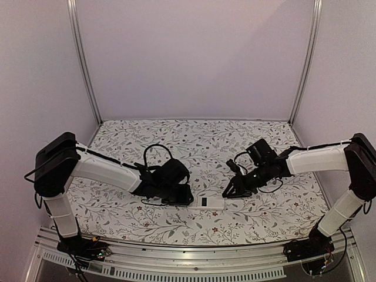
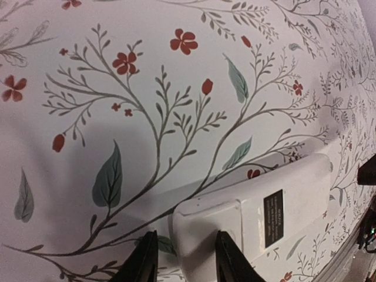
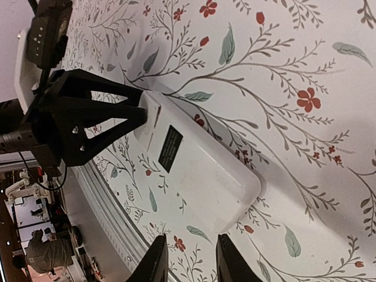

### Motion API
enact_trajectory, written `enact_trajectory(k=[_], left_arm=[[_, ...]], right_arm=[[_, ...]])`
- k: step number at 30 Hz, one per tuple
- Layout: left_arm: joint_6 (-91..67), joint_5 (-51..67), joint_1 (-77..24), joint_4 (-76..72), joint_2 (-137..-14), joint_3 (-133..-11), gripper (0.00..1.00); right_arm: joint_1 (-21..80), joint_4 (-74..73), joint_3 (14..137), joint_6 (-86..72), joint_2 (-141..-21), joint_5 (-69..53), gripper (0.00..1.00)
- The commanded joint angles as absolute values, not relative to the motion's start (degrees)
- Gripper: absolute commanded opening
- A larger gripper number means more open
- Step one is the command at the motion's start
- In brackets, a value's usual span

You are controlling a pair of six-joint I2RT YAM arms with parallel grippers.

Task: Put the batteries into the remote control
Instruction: Load the battery cover onto the remote control without the battery cover.

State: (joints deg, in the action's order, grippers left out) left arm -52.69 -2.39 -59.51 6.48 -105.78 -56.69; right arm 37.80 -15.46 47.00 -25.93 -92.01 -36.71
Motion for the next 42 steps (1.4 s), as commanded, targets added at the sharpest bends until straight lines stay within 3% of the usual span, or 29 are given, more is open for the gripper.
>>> enact_trajectory(k=[1, 12, 25, 27, 42], left_arm=[[-52.29, -1.57, -60.34, 9.14, -107.67, -53.99, 0.33], [-54.04, -0.44, -61.35, 8.44, -109.32, -52.03, 0.29], [-55.92, -2.91, -63.13, 13.0, -109.11, -53.76, 0.28], [-56.23, -3.47, -63.55, 13.83, -109.36, -54.11, 0.24], [-57.68, -2.78, -65.51, 15.08, -111.99, -56.88, 0.25]], right_arm=[[37.57, -14.84, 48.78, -28.16, -88.9, -36.83, 0.26], [42.73, -7.79, 52.76, -35.15, -95.77, -37.67, 0.18], [39.32, -22.29, 46.15, -26.43, -87.24, -30.89, 0.26], [39.25, -22.35, 45.55, -26.07, -87.55, -31.21, 0.27], [39.24, -13.29, 45.6, -28.92, -97.82, -39.03, 0.31]])
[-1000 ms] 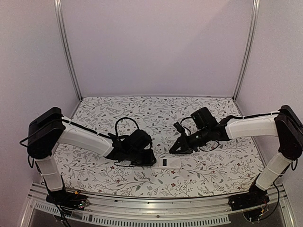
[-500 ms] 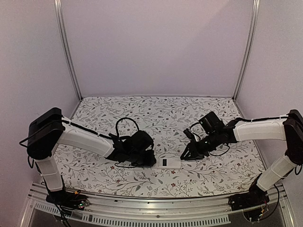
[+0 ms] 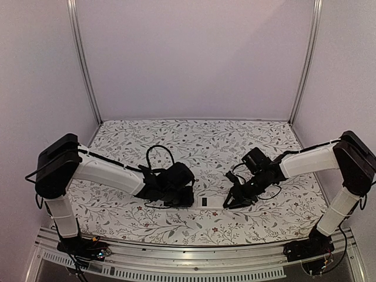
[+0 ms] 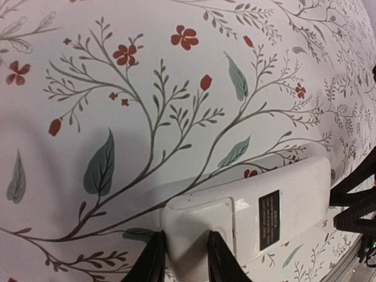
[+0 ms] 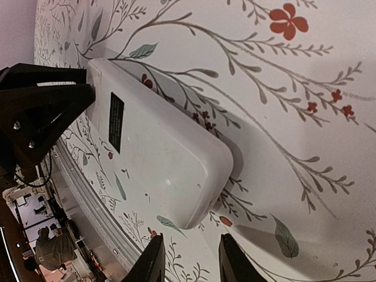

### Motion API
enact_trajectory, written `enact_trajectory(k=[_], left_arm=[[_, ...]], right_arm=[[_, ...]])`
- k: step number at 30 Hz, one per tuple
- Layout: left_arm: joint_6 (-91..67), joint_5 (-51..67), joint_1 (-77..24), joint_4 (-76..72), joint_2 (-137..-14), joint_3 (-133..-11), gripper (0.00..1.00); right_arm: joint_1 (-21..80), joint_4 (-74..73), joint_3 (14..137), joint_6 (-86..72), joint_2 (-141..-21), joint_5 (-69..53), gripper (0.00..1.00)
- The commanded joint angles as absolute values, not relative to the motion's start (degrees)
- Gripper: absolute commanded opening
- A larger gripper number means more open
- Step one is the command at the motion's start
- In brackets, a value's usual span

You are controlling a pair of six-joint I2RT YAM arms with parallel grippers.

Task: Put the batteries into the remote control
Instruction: Load the battery cover onto the remote control without the battery cover.

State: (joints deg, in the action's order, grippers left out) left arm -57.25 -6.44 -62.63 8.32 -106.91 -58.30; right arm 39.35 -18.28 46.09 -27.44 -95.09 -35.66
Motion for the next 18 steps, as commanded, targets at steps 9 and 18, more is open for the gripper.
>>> enact_trajectory(k=[9, 18], left_arm=[[-58.14, -0.97, -66.86, 12.62, -113.3, -57.45, 0.22], [-58.04, 6.24, -69.61, 6.18, -115.98, -60.13, 0.19]], right_arm=[[39.65, -8.96, 47.1, -30.84, -101.5, -41.22, 0.21], [40.52, -6.46, 49.6, -32.66, -104.13, -41.68, 0.11]])
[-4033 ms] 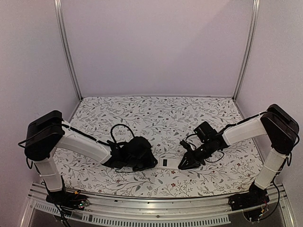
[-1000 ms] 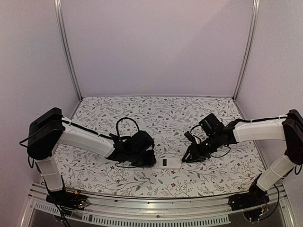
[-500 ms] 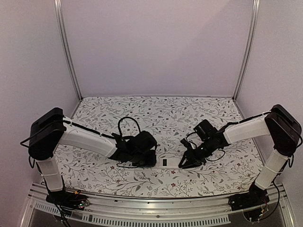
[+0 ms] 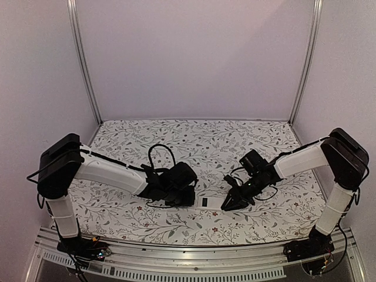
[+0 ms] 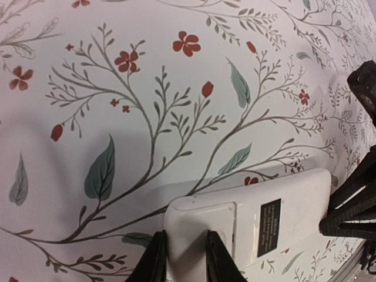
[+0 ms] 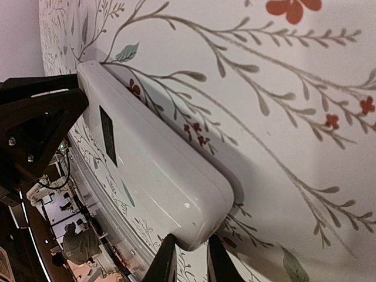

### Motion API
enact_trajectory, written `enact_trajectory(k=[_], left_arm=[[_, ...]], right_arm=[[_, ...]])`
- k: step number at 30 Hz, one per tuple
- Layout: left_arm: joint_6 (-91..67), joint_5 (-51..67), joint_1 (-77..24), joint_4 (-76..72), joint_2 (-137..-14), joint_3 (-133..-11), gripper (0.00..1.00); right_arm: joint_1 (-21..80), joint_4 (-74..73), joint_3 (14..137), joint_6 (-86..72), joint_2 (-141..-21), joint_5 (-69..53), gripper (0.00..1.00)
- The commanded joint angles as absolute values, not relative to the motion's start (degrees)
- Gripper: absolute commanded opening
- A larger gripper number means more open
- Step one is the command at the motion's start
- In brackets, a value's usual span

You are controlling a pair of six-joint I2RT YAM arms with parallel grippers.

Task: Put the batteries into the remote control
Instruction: Load the battery cover onto the remote control without the battery cover.

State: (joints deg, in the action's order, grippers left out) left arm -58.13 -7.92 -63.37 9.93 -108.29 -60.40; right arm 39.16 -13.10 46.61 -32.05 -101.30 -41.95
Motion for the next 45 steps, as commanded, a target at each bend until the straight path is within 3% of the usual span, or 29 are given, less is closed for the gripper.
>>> enact_trajectory(k=[1, 13, 19, 45], left_arm=[[-58.21, 7.23, -69.88, 5.47, -116.39, -60.38, 0.19], [-58.13, 12.15, -70.58, -2.64, -115.85, -58.71, 0.27], [-60.02, 8.24, -68.6, -2.87, -112.28, -54.0, 0.26], [-60.66, -7.98, -66.74, 20.85, -107.83, -57.14, 0.33]], right_arm=[[40.54, -6.41, 49.96, -32.75, -104.36, -41.62, 0.1], [40.52, -3.4, 53.08, -34.8, -105.56, -41.79, 0.1], [39.56, -3.88, 51.12, -34.54, -104.71, -41.85, 0.1], [37.74, -6.93, 48.07, -31.54, -103.92, -41.21, 0.1]])
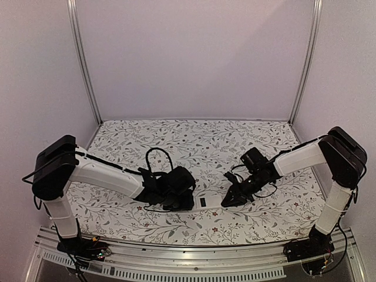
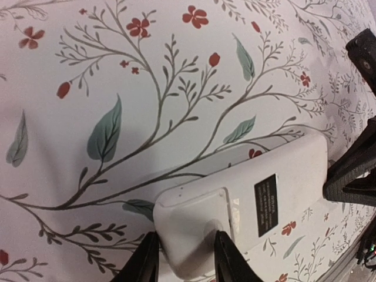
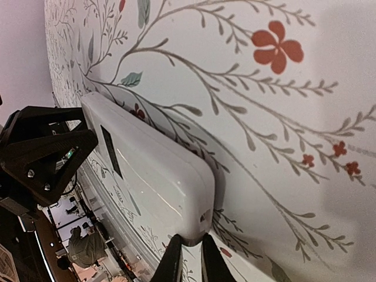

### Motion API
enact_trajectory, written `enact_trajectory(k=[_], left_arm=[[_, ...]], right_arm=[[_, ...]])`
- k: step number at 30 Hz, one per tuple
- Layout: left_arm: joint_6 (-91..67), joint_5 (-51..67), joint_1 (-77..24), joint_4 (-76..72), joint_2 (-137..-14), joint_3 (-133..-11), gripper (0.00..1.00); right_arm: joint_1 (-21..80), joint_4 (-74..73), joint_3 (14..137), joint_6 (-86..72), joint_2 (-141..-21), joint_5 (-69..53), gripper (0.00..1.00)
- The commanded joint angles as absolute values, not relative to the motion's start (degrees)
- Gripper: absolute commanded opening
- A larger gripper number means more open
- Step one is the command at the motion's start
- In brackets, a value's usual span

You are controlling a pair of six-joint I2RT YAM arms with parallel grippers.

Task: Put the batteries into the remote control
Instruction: Load the battery cover onto the remote control without the battery cover.

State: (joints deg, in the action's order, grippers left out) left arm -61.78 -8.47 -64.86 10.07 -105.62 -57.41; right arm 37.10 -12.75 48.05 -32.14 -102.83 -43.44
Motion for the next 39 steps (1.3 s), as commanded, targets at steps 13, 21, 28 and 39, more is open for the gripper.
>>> enact_trajectory(k=[13, 21, 28, 39], left_arm=[[-59.41, -10.52, -67.88, 25.66, -108.69, -61.05, 0.36], [-58.54, -9.34, -68.16, 24.19, -110.06, -62.88, 0.31], [-58.2, -4.97, -68.2, 19.43, -113.16, -63.84, 0.22], [-58.8, 3.69, -68.07, 7.47, -115.5, -61.77, 0.22]], right_arm=[[37.76, -6.89, 48.34, -31.19, -104.25, -41.99, 0.1], [38.4, -6.69, 49.07, -30.87, -104.79, -43.17, 0.1], [39.42, -4.85, 49.81, -31.39, -105.19, -45.19, 0.1], [42.1, 1.54, 50.1, -34.77, -105.91, -48.29, 0.08]])
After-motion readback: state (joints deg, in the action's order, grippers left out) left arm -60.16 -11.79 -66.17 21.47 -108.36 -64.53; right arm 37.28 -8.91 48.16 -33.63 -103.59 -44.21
